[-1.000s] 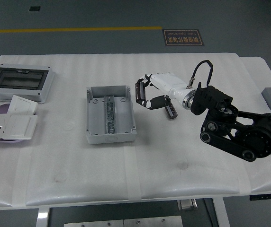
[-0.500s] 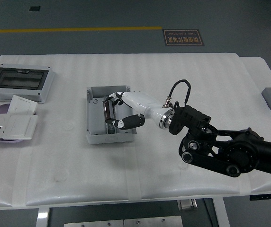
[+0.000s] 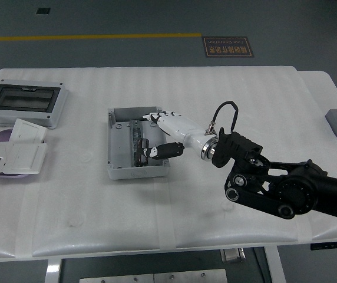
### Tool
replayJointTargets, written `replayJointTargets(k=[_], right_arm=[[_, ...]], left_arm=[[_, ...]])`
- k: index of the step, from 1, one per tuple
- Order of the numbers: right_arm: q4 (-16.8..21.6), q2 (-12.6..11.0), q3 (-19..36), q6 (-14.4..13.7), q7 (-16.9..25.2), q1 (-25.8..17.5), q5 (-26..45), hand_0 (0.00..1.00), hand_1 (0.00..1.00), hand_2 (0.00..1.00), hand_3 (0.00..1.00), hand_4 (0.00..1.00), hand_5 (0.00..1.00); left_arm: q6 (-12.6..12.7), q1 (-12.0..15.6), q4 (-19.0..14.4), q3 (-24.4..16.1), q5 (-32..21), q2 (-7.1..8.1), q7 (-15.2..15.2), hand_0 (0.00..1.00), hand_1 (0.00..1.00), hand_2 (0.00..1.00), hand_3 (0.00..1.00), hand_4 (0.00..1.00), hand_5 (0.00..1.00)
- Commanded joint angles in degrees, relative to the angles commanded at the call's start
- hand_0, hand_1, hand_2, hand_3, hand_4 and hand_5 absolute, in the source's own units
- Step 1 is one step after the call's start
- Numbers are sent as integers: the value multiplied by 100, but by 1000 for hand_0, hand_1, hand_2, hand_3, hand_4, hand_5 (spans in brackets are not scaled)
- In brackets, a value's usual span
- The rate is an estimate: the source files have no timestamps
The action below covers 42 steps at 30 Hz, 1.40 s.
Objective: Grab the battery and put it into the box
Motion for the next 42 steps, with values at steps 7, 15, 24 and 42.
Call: replayJointTargets(k=[7, 15, 24, 42], right_arm=[[-123, -488, -52, 17, 15, 73, -128, 998, 943, 957, 951, 909, 665], [-607, -1219, -703, 171, -27, 217, -964, 998, 902, 909, 915, 911, 670], [-923, -1285, -1086, 489, 92, 370, -1437, 965, 871, 873, 882, 907, 668], [-1300, -1033, -948, 639, 193, 464, -1427, 928, 855, 851, 864, 877, 645]], left_arm=[[3, -5, 2, -20, 20, 4, 0, 653, 661, 619, 650, 655, 331], [7, -13, 3, -24, 11, 29, -4, 653, 661, 619, 649, 654, 330], [12, -50, -10, -27, 32, 42, -12, 653, 661, 619, 648, 652, 329], [13, -86, -23, 25, 52, 34, -6, 651, 661, 619, 646, 646, 330]])
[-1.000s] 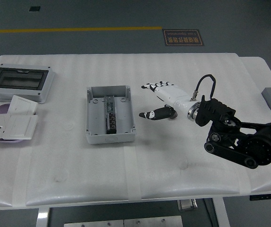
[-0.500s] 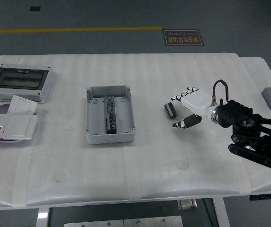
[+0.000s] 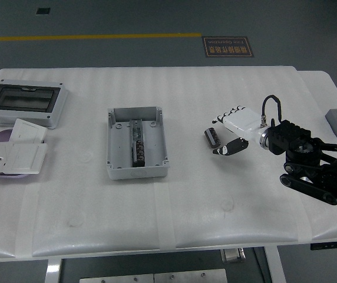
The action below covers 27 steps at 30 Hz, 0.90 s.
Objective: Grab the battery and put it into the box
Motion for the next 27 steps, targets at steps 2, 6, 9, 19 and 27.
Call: replayJointTargets(k=[2, 6, 9, 19, 27], right_arm=[[-56, 36, 55, 85, 23, 9, -44, 928, 855, 851, 864, 877, 645], [-129, 73, 178, 276, 80, 19, -162, 931, 853, 847, 862, 833, 605], [-164, 92, 241, 363, 109, 26, -233, 922, 852, 844, 859, 775, 542], [-280, 193, 536, 672, 333, -13, -733, 919, 851, 842, 857, 706, 472], [-311, 285, 658, 759, 427, -89, -889, 926, 865, 894, 876, 616, 340]], left_arm=[[2, -15, -4, -1, 9, 7, 0, 651, 661, 619, 646, 646, 330], [4, -45, -12, -1, 25, 21, 1, 651, 661, 619, 646, 644, 328], [5, -63, -18, 9, 31, 25, 2, 650, 660, 619, 646, 643, 326], [8, -105, -34, 38, 38, 30, -1, 650, 661, 619, 646, 642, 326], [4, -112, -34, 43, 48, 31, 2, 650, 660, 619, 647, 645, 334]])
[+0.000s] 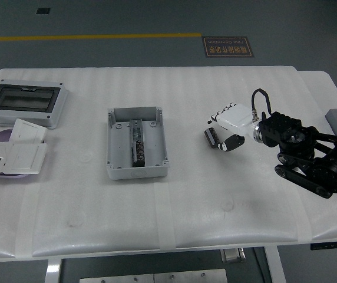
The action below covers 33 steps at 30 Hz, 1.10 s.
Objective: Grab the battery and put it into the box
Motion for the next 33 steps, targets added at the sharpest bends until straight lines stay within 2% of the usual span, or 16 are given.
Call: replayJointTargets(k=[13, 33], right_arm=[[-39, 53, 125, 187, 80, -83, -32, 928, 878, 916, 922, 616, 289], [-104, 124, 94, 69, 26, -165, 255, 934, 883, 916, 931, 631, 293]], left_arm=[[-6, -21, 0, -6, 16, 8, -5, 650, 660, 619, 650, 648, 344], [0, -43, -2, -12, 16, 3, -25, 650, 660, 619, 652, 648, 351]])
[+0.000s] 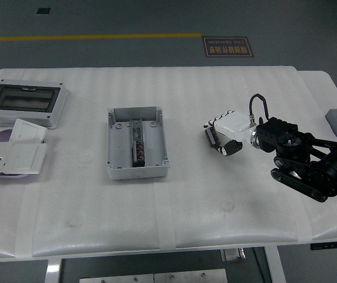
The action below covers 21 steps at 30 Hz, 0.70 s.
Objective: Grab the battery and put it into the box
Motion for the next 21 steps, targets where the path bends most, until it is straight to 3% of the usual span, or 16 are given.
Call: replayJointTargets(k=[8, 9, 14, 15, 20, 21], right_arm=[[14, -2, -13, -95, -15, -8, 126, 934, 885, 915, 930, 632, 295], [14, -1, -13, -102, -17, -12, 136, 927, 876, 850, 876, 624, 292], [8, 7, -20, -134, -29, -44, 186, 927, 876, 850, 876, 624, 292], [5, 9, -22, -138, -31, -52, 192, 905, 803, 718, 711, 538, 234], [-9, 13, -14, -132, -29, -91, 201, 905, 803, 718, 711, 538, 234], [-13, 13, -13, -131, -29, -97, 203, 889, 775, 644, 676, 455, 220]], left_arm=[[0, -5, 0, -2, -11, -2, -4, 650, 660, 619, 652, 648, 352], [0, -6, 0, -3, -10, -2, -5, 650, 659, 619, 653, 646, 354], [0, -3, 2, -4, -10, -1, -4, 650, 659, 619, 653, 646, 354], [0, -2, 3, -4, -11, -2, -4, 650, 659, 619, 653, 644, 357], [0, -3, 4, -8, -5, -3, -4, 650, 659, 619, 653, 644, 357], [0, -4, 3, -9, -4, -3, -4, 650, 659, 619, 653, 642, 359]])
